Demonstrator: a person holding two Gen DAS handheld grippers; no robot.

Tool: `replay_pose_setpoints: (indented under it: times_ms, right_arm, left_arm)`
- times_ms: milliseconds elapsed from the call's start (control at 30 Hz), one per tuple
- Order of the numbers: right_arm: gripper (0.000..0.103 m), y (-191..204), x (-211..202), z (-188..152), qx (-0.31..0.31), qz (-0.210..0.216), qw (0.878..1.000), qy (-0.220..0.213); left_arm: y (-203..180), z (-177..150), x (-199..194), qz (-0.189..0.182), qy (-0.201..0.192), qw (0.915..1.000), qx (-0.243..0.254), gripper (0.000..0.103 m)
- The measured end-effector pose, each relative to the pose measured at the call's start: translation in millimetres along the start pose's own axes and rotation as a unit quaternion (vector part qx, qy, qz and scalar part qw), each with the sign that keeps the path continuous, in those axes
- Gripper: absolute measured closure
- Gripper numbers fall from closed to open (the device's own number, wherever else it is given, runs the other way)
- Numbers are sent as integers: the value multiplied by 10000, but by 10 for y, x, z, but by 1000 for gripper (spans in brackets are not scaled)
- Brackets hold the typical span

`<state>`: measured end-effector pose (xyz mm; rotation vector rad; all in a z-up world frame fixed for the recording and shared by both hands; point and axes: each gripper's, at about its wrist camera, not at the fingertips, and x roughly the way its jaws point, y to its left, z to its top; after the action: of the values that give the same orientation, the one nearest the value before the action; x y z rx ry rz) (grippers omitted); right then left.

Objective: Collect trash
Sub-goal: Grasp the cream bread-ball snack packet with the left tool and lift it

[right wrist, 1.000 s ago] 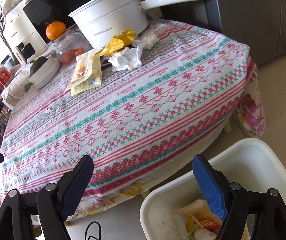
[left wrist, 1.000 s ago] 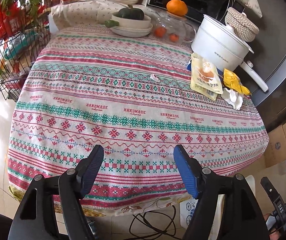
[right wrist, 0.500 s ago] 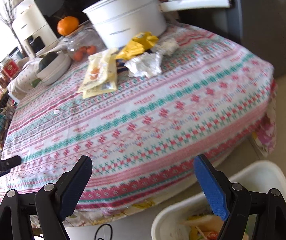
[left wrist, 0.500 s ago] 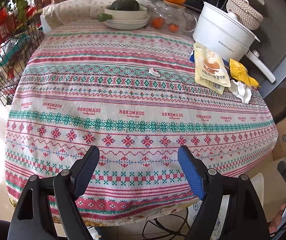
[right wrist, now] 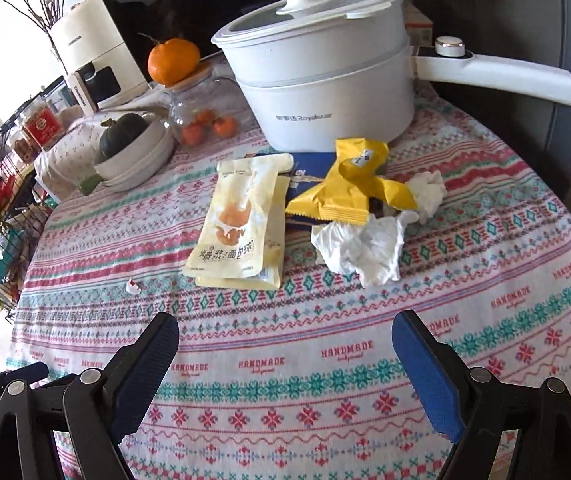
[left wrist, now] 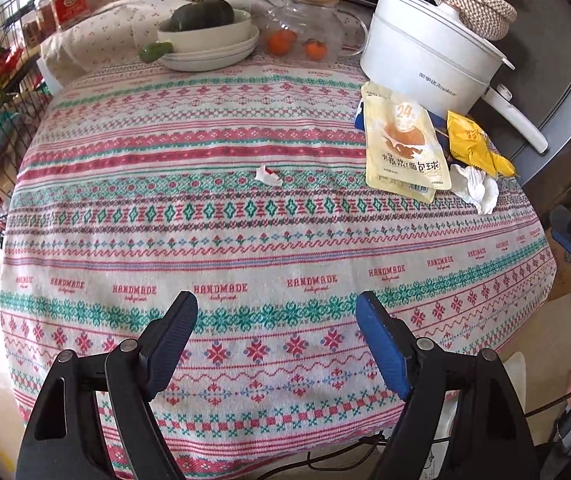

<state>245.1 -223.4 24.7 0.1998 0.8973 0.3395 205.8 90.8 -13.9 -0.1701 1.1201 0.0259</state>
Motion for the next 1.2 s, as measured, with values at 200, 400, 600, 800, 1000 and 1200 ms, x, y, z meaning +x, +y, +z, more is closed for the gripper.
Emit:
replay_pose_setpoints:
  times_ms: [200, 400, 600, 800, 1000, 1200]
  right_arm:
    - [12, -167, 222, 104, 390, 89, 9992, 65]
    - [12, -332, 305, 231, 513, 85, 9986, 83]
    - [12, -533, 430, 400, 634, -14, 9979, 112]
    - [12, -756, 444, 545, 837, -82, 9965, 9]
    - [12, -862, 571, 696, 974, 116, 9952, 39]
    - [12, -795, 808, 850, 811, 63, 9966, 103]
  left_arm:
    - [209, 315, 336, 128, 267, 9995, -128, 18]
    - [138, 646, 575, -251, 391, 9983, -338, 17]
    - [-249, 1010, 719, -1177, 261, 9913, -522, 17]
    - [-629, 1298, 1050, -1318, 453, 9889, -507, 17]
    - [-746, 1450, 1322, -1220, 418, 9893, -685, 17]
    - [-871, 1501, 1476, -1058, 367, 9916, -649, 17]
